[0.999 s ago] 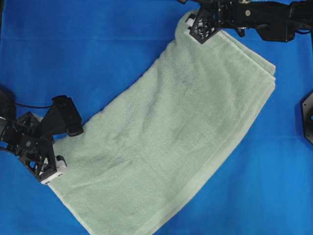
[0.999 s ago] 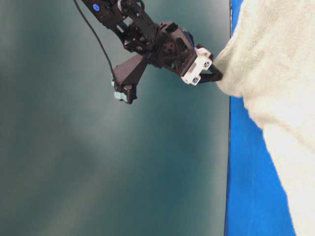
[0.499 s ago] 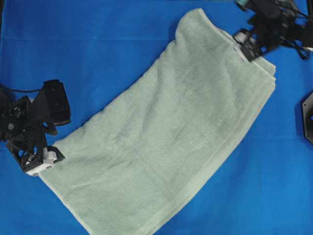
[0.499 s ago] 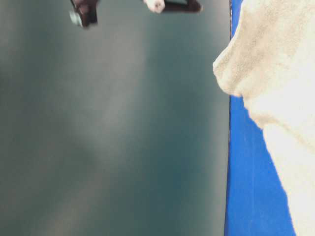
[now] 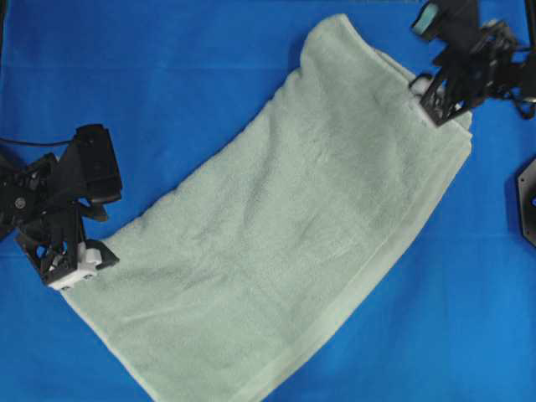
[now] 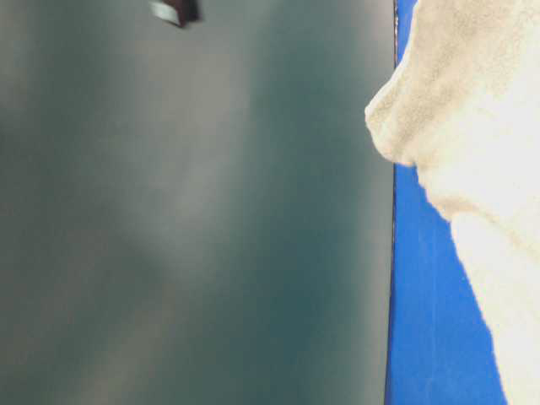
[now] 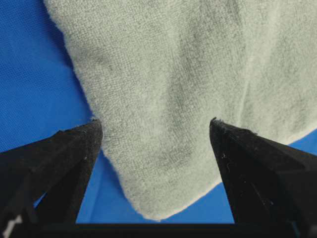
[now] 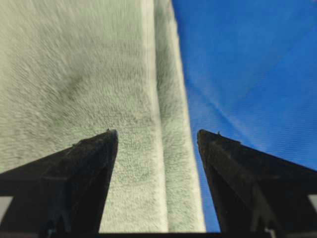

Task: Fold a bath towel.

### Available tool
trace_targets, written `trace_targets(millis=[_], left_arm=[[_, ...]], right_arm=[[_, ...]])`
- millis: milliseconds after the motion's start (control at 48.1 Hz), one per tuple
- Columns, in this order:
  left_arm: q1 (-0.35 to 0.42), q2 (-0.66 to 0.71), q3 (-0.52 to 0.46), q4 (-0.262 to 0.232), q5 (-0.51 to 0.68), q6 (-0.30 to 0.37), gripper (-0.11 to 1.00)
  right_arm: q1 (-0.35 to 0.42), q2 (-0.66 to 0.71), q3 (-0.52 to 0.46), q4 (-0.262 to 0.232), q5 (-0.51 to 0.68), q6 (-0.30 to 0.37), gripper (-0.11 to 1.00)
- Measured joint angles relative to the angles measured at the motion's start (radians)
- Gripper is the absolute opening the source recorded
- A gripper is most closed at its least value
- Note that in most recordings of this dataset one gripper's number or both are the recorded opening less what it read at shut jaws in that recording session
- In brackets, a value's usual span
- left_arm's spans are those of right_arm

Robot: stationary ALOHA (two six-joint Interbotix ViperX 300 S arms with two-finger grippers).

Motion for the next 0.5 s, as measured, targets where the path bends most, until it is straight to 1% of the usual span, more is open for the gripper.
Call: trace_targets(millis=[146, 270, 333, 499], left_arm=[[0.009, 0.0, 0.0, 0.0, -0.003, 0.0, 0.83], [0.011, 0.0, 0.0, 0.0, -0.011, -0.002, 0.83], [0.011, 0.0, 0.0, 0.0, -0.015, 0.0, 0.83], [0.012, 0.0, 0.0, 0.0, -0.023, 0.0, 0.83]], right_arm=[[-0.037, 0.123, 0.011, -0.015, -0.074, 0.0, 0.65], [-0.086, 0.195, 0.017, -0.051, -0.133, 0.011, 0.65], [-0.1, 0.206, 0.018, -0.06, -0.158, 0.003, 0.65], [-0.115, 0.219, 0.025, -0.063, -0.195, 0.005, 0.63]])
